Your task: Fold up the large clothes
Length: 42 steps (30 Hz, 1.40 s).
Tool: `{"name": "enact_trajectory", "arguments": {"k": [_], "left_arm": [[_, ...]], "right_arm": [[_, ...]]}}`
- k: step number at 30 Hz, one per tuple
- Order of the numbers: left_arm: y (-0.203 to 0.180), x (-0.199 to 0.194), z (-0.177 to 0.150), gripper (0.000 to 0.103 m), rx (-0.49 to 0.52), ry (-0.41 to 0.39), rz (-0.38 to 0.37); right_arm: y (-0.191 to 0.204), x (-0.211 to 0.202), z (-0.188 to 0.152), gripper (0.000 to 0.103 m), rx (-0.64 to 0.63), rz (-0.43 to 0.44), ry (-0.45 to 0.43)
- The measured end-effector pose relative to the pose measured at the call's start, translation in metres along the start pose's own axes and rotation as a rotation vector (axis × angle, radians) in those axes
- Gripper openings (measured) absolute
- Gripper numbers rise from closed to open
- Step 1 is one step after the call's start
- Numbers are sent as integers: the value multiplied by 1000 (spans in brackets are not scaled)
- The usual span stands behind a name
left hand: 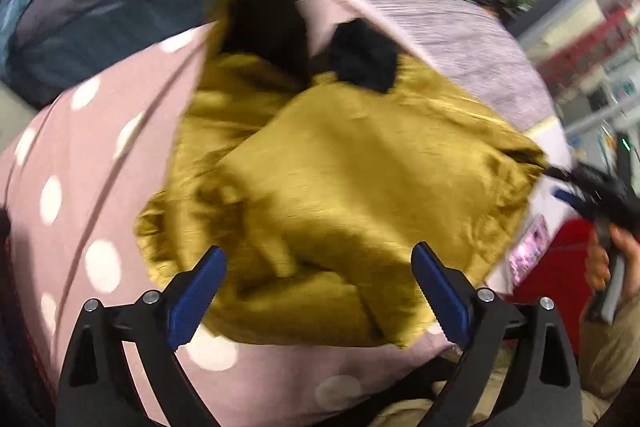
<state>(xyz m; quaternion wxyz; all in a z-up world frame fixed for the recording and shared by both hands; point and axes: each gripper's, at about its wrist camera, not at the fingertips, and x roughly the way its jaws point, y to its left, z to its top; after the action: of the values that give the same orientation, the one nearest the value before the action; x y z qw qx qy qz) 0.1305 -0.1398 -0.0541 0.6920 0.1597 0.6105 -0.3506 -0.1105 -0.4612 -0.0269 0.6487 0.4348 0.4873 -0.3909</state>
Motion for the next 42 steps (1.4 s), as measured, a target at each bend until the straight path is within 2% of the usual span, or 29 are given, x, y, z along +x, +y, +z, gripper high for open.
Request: {"name": "enact_trajectory", "arguments": {"k": [2, 5, 6, 7, 8, 11, 14, 15, 17, 20, 21, 23, 25, 28, 29, 31, 33, 34, 35, 36, 37, 38, 39, 41, 42], "left_arm": [[29, -1, 8, 91, -68, -2, 19], [75, -1, 20, 92, -160, -19, 96], [90, 1, 28, 92, -185, -23, 107], [103, 4, 35, 92, -200, -25, 114], [110, 7, 42, 92, -208, -25, 122], [133, 28, 63, 92, -197, -25, 186], [159, 67, 88, 92, -189, 21, 267], [163, 77, 94, 92, -195, 34, 272], [175, 97, 105, 92, -233, 57, 239], [198, 118, 116, 91, -370, 87, 175], [205, 126, 119, 90, -416, 100, 130], [204, 144, 124, 90, -430, 143, 65], [189, 155, 127, 89, -365, 179, 13], [140, 159, 129, 88, -193, 167, -114], [123, 161, 127, 88, -123, 175, -132], [97, 165, 121, 88, -14, 191, -120], [86, 173, 113, 88, 7, 215, -141], [84, 176, 109, 85, -11, 228, -158], [83, 178, 104, 75, -39, 236, -183], [80, 178, 98, 69, -60, 236, -223], [77, 177, 94, 63, -55, 229, -240], [70, 173, 88, 51, -33, 210, -249], [66, 170, 84, 44, -13, 206, -254], [58, 163, 73, 17, 13, 192, -231], [56, 154, 68, 15, 23, 163, -220]], "right_arm": [[-3, -5, 2, 66, -51, -47, -64], [26, -25, 5, 83, -196, -109, -183], [37, -24, 7, 83, -247, -108, -199], [24, -7, 16, 83, -288, -99, -199], [31, -5, 18, 83, -327, -93, -190], [70, 19, 25, 83, -446, -94, -160], [106, 44, 29, 83, -558, -127, -148], [114, 51, 31, 83, -580, -132, -147], [133, 74, 37, 83, -622, -144, -132], [154, 100, 45, 83, -648, -158, -110], [158, 108, 47, 83, -647, -160, -97], [168, 128, 46, 83, -651, -147, -49], [177, 146, 38, 83, -682, -136, -2], [191, 174, 16, 83, -773, -179, 44], [192, 181, 10, 83, -788, -190, 58], [190, 200, 0, 83, -806, -233, 93], [188, 211, -8, 83, -826, -268, 93], [187, 212, -11, 81, -830, -275, 78], [185, 210, -13, 71, -821, -276, 62], [184, 208, -15, 61, -810, -271, 55], [182, 205, -16, 56, -796, -258, 51], [180, 201, -17, 45, -783, -242, 50], [177, 196, -19, 33, -767, -222, 50], [173, 184, -20, 18, -738, -203, 35], [170, 173, -20, 12, -716, -187, 17]]}}
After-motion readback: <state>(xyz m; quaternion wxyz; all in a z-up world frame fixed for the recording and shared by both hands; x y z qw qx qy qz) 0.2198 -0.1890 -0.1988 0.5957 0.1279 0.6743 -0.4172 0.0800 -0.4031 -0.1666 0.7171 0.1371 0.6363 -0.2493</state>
